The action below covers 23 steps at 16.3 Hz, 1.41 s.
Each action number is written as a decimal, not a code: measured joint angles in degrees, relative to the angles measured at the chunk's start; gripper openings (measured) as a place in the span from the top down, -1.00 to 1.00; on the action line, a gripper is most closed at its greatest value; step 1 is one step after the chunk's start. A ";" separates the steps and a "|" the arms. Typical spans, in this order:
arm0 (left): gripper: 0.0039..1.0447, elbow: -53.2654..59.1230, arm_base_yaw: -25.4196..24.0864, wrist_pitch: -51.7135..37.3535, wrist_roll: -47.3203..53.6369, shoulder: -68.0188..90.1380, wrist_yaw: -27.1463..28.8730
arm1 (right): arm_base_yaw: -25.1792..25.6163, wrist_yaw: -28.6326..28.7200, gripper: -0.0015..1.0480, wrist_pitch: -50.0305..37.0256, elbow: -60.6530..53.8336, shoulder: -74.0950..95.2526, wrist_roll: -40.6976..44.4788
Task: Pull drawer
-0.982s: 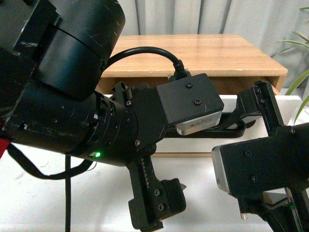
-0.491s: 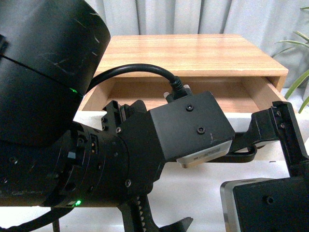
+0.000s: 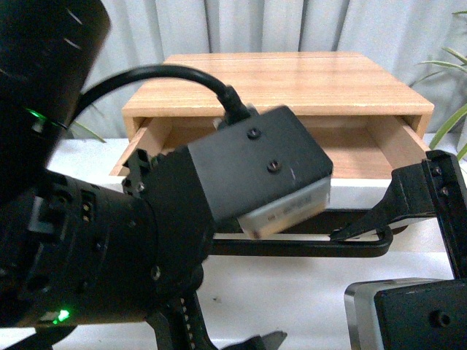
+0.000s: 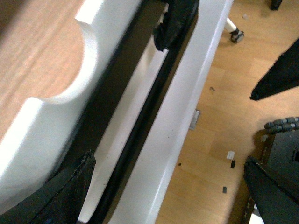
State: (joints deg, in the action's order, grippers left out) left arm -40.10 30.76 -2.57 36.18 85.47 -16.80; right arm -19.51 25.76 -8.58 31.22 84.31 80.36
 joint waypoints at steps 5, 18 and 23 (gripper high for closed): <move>-0.88 0.11 -1.62 2.12 -4.79 -6.54 -4.31 | 0.92 0.44 -0.88 3.56 0.44 -5.18 0.04; -0.88 8.41 -40.61 -16.13 -44.00 -23.85 -2.34 | 20.11 -4.72 -0.88 -12.85 8.33 -7.96 -48.92; -0.88 17.90 -59.06 -5.97 -45.20 -40.94 -0.83 | 28.63 -7.98 -0.87 -15.06 3.17 -17.79 -79.12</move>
State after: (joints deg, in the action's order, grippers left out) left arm -22.20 -28.29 -8.54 -9.02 44.53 -17.63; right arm 9.13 17.78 -23.64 34.39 66.52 1.23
